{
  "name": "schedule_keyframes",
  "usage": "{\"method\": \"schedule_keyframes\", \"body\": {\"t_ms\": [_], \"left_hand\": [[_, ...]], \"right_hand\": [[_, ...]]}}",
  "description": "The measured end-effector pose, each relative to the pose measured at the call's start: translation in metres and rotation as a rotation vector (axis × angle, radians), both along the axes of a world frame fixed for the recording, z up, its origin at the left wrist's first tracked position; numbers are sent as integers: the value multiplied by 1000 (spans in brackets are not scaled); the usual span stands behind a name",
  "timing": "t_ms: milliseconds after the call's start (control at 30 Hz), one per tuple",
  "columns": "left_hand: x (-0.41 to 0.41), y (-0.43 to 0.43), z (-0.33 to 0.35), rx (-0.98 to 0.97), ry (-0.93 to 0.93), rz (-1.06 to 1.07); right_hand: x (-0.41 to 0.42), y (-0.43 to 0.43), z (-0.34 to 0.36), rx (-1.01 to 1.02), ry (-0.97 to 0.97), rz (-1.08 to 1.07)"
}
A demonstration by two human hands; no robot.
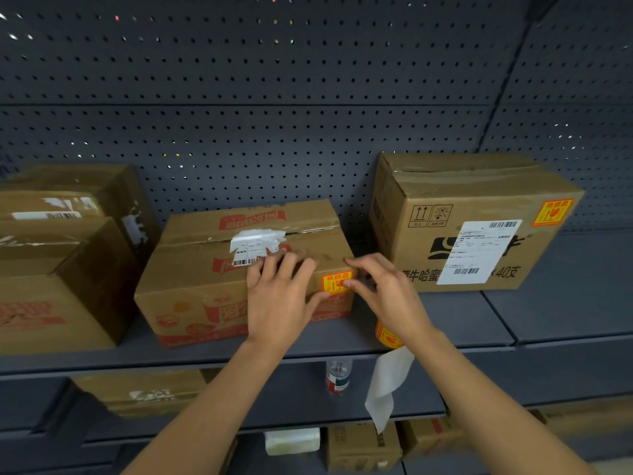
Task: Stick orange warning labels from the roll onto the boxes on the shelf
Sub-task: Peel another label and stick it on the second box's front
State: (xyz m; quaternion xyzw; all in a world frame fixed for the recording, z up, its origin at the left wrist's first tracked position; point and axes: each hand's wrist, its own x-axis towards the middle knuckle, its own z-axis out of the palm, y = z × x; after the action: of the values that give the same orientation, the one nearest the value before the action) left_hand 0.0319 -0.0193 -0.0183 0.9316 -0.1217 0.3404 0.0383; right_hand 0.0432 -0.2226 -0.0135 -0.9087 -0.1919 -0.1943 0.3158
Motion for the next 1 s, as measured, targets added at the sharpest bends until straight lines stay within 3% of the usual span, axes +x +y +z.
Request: {"method": "schedule_keyframes", "body": {"t_ms": [1000], "left_hand": [[1,-2,-4,-33,-24,11]], "right_hand": [[-1,8,-15,22,0,-49]]}}
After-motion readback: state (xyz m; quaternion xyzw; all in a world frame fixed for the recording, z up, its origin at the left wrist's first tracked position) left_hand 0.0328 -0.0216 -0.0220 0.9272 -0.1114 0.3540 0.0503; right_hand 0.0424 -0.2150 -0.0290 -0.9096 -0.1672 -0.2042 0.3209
